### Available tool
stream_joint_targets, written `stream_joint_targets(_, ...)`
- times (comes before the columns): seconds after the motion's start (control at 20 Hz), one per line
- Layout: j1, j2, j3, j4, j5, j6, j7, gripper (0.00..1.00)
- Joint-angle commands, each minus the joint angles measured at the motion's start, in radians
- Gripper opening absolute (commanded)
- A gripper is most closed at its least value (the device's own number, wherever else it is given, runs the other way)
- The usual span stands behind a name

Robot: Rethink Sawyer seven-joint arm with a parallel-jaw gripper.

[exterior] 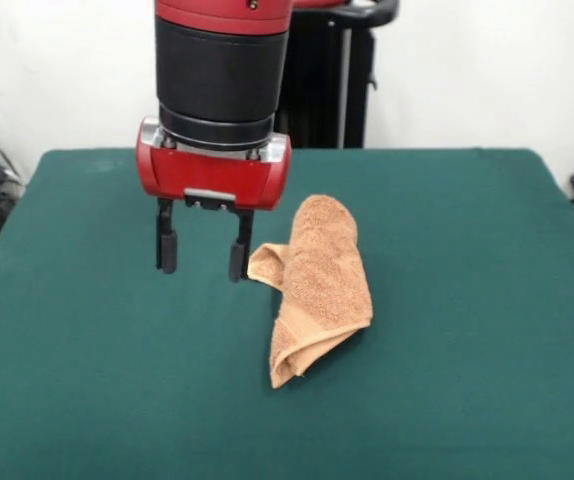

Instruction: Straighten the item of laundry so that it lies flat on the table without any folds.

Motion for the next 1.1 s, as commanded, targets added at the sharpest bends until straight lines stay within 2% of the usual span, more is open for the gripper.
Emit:
stream_joint_targets(0.05,0.046,-0.007,0.089,0.177,-0.094,-0.087,-0.005,1.00)
stream_joint_targets(0.7,0.082,-0.031,0.078,0.292,-0.126,-0.174,0.105,1.00)
stream_joint_targets(1.1,0.063,-0.021,0.093,0.349,-0.119,-0.251,0.107,1.00)
